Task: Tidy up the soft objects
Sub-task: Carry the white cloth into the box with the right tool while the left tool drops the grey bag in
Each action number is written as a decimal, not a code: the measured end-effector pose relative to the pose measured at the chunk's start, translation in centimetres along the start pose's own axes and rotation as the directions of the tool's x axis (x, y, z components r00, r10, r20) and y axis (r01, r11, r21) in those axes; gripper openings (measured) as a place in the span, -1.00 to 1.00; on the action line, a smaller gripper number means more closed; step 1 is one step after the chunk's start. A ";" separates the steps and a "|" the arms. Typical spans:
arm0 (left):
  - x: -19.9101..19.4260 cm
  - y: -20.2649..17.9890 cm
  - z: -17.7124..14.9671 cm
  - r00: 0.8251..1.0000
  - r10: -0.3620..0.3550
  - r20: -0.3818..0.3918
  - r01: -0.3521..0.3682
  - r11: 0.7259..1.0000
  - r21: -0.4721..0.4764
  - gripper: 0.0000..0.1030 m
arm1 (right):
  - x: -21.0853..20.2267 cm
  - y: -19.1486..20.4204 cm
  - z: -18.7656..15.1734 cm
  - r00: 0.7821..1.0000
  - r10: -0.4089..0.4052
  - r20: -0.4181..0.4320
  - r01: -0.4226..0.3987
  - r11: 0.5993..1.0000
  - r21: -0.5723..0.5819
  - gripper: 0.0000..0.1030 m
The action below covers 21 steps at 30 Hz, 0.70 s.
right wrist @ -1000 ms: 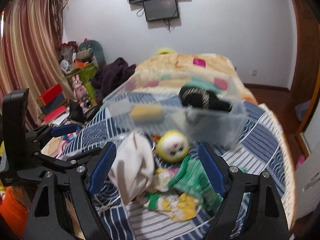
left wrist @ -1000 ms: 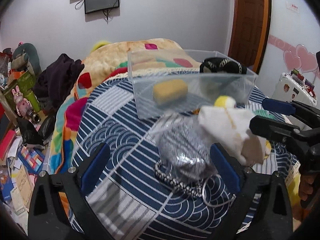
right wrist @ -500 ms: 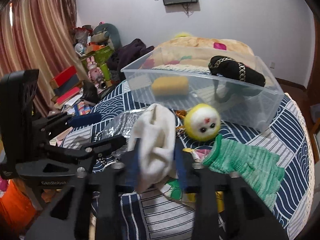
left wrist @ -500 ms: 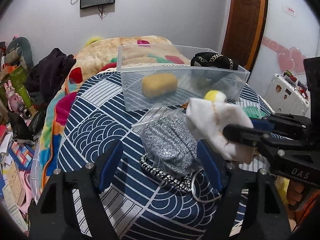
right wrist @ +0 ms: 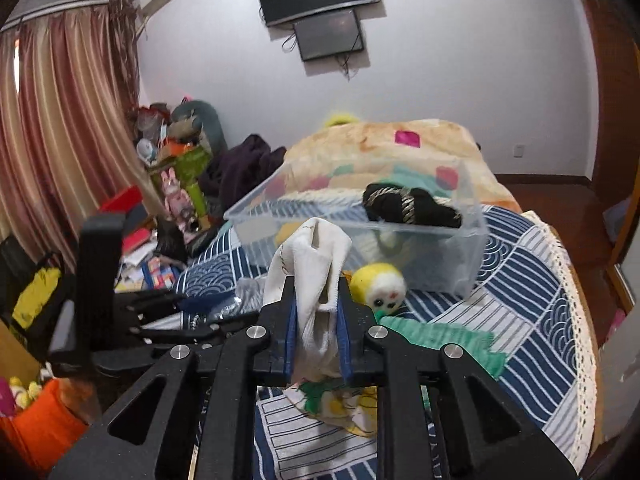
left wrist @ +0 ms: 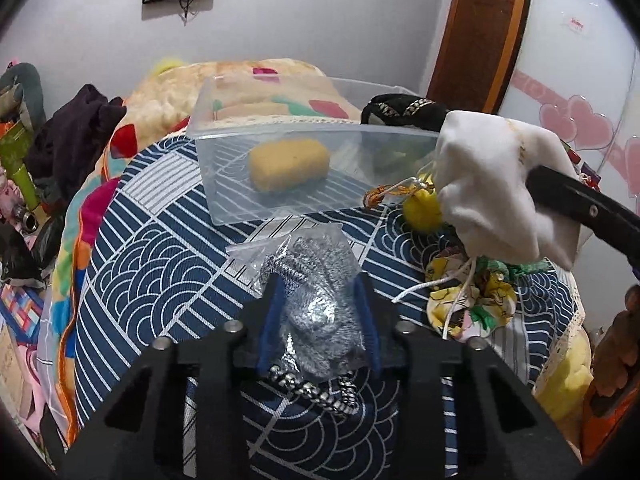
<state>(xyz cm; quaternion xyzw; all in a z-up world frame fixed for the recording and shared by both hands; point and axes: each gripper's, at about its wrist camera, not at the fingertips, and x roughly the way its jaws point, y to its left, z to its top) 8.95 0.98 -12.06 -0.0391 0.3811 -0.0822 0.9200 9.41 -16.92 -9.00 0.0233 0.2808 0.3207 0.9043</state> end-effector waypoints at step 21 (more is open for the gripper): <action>-6.7 -0.8 4.0 0.980 -0.060 0.187 0.060 0.998 0.007 -0.68 | -3.2 0.0 3.7 0.987 -0.005 0.159 0.007 1.000 -0.011 -0.70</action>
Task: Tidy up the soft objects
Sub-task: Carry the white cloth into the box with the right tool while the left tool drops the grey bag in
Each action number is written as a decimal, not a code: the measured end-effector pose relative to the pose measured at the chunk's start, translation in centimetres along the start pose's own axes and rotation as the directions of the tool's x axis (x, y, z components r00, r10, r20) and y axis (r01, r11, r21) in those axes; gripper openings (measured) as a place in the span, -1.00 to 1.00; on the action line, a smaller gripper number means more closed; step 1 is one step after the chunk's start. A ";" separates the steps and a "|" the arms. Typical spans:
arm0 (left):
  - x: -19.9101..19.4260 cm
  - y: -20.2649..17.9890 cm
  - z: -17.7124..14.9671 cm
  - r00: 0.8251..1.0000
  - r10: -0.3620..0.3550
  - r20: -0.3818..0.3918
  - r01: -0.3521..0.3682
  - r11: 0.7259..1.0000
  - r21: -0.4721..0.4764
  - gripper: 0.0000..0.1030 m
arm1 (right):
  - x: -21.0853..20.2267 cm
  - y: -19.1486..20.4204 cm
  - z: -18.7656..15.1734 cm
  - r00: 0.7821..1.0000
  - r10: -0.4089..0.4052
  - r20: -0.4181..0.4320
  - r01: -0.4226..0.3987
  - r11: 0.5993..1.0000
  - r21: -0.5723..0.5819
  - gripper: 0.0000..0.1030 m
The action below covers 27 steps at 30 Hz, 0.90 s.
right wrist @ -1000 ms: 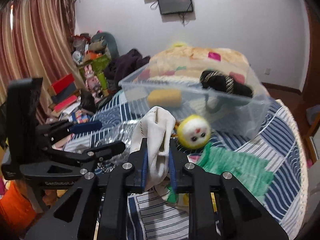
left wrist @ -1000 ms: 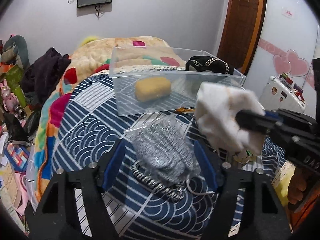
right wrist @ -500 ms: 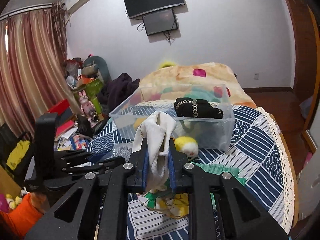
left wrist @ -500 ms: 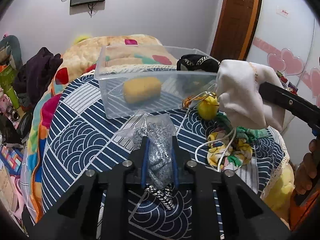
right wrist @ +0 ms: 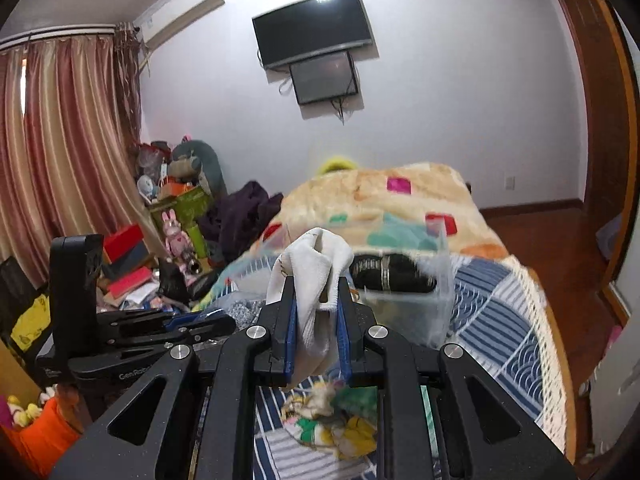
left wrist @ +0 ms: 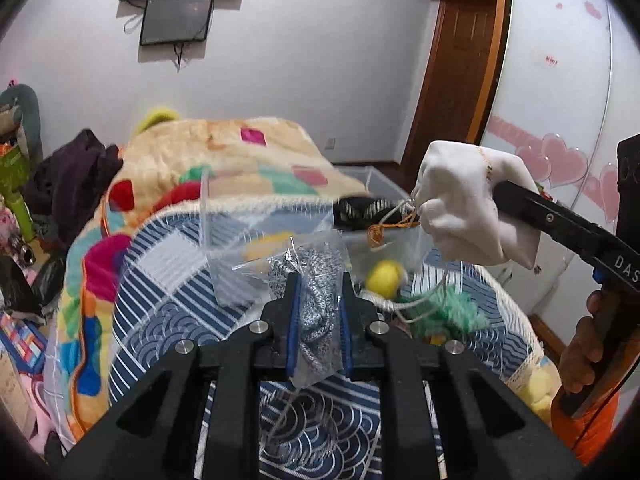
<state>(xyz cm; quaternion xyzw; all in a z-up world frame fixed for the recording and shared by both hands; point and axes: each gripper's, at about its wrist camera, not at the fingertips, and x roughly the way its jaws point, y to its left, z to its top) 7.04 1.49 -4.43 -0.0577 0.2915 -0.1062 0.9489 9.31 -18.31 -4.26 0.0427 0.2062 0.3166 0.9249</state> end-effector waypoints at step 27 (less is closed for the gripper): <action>8.9 3.1 5.2 0.987 0.150 -0.051 -0.151 0.988 -0.018 -0.68 | 11.2 0.4 2.5 0.989 -0.039 -0.142 0.029 0.997 -0.066 -0.70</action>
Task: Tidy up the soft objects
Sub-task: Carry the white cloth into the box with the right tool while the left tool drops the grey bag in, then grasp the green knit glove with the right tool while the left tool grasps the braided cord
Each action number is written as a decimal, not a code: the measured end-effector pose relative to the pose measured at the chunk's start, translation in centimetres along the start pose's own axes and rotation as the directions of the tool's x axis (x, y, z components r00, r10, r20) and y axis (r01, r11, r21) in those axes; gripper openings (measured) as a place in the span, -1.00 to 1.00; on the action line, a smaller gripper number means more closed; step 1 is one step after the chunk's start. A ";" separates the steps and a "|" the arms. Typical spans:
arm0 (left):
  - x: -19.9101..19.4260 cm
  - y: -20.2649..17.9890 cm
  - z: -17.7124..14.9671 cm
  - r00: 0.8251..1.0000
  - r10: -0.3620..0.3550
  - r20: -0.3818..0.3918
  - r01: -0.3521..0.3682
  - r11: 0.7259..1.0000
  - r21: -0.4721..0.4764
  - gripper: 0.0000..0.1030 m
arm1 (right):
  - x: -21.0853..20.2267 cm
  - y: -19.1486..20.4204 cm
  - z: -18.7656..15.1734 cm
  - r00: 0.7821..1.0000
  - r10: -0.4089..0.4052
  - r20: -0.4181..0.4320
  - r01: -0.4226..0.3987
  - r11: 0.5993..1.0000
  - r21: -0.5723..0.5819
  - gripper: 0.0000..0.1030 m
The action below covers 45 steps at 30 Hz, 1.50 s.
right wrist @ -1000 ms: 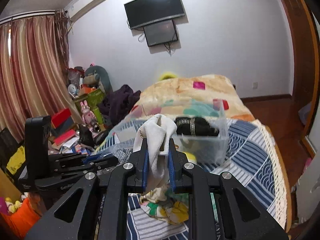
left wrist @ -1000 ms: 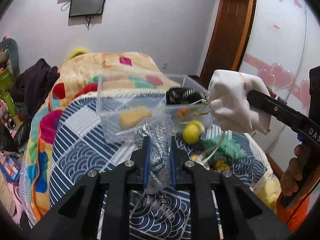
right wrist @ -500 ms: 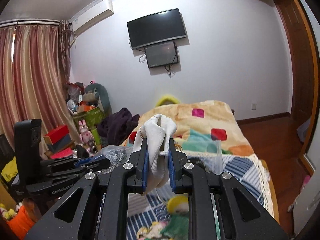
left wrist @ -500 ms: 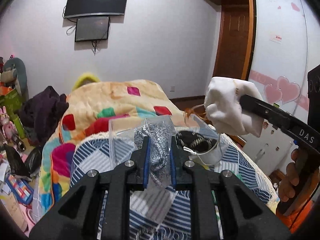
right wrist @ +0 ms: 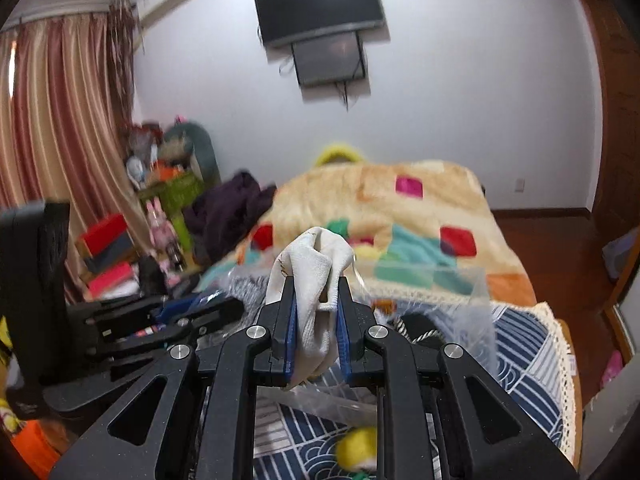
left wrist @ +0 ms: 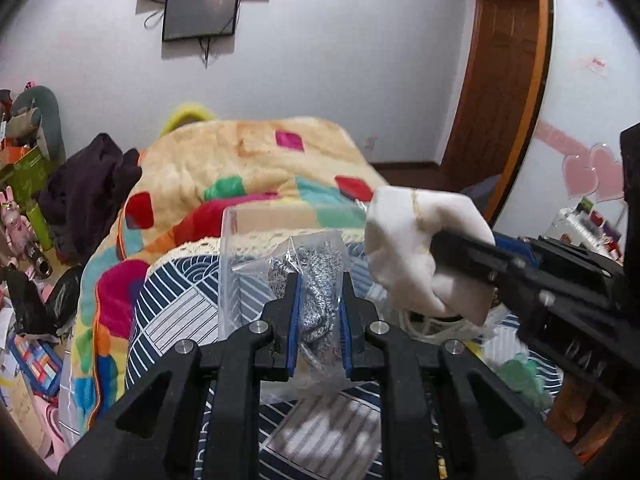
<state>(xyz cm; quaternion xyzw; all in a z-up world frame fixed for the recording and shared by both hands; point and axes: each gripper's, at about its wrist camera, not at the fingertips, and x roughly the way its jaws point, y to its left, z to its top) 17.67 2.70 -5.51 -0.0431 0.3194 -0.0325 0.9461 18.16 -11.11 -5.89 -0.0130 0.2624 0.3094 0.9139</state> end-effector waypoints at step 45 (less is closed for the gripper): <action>-8.1 -0.8 -6.0 0.999 -0.001 0.046 -0.001 0.999 0.046 0.42 | -7.5 -2.3 -3.7 0.992 -0.128 -0.004 0.128 0.991 0.027 0.63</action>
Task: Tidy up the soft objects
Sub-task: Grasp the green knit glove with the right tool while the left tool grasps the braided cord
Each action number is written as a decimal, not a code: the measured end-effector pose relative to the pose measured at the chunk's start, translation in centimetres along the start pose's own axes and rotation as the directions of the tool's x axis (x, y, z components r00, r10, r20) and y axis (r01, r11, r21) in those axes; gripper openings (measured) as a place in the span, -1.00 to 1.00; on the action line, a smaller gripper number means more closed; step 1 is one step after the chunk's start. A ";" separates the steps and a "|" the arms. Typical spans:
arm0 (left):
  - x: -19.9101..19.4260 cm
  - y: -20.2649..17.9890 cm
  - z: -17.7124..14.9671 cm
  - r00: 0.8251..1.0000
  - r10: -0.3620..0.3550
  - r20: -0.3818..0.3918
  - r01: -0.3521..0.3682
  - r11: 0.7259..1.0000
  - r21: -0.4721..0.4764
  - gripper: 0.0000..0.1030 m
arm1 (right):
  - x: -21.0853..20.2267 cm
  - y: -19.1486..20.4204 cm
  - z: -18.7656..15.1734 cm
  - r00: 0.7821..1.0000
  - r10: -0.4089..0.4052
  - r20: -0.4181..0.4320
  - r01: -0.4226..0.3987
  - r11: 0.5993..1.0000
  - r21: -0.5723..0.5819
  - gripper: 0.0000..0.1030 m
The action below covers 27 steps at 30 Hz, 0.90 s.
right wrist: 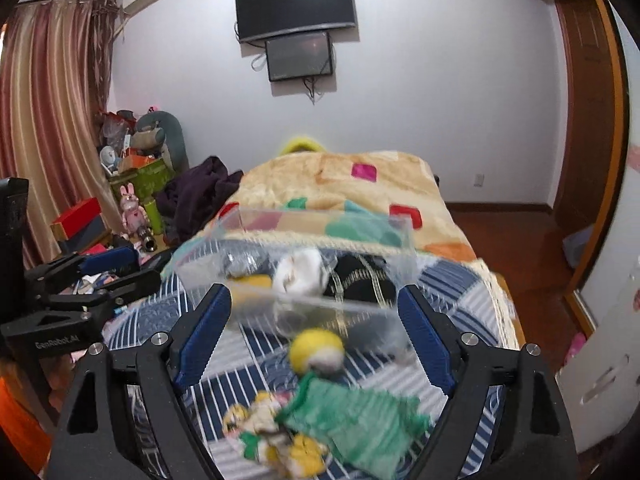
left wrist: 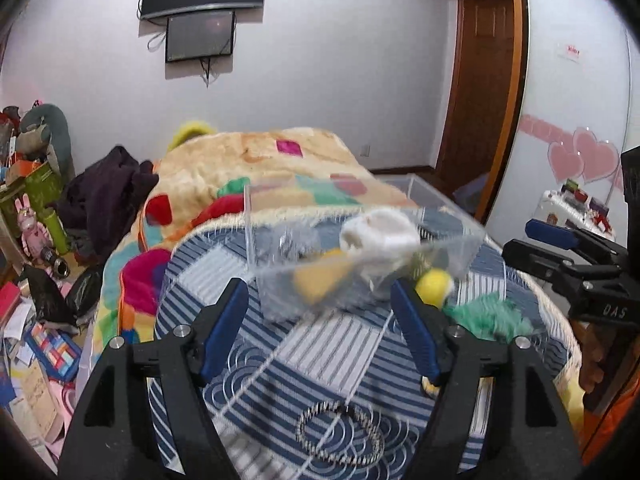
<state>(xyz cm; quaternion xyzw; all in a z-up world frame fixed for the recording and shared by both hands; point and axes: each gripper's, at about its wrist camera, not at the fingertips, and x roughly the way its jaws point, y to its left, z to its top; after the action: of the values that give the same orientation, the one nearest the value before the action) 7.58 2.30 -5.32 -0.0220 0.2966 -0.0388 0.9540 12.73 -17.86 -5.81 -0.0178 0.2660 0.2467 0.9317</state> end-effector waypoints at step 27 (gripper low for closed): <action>1.5 0.5 -8.6 0.983 0.046 -0.177 -0.053 0.998 -0.034 -0.61 | 1.7 -3.9 -7.6 0.980 -0.030 -0.195 0.058 0.988 0.141 -0.27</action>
<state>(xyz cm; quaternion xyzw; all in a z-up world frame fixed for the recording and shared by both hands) 3.92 2.47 -13.31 -0.0296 0.3810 -0.0111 0.9240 12.14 -21.77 -13.59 0.0207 0.3716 0.2030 0.9057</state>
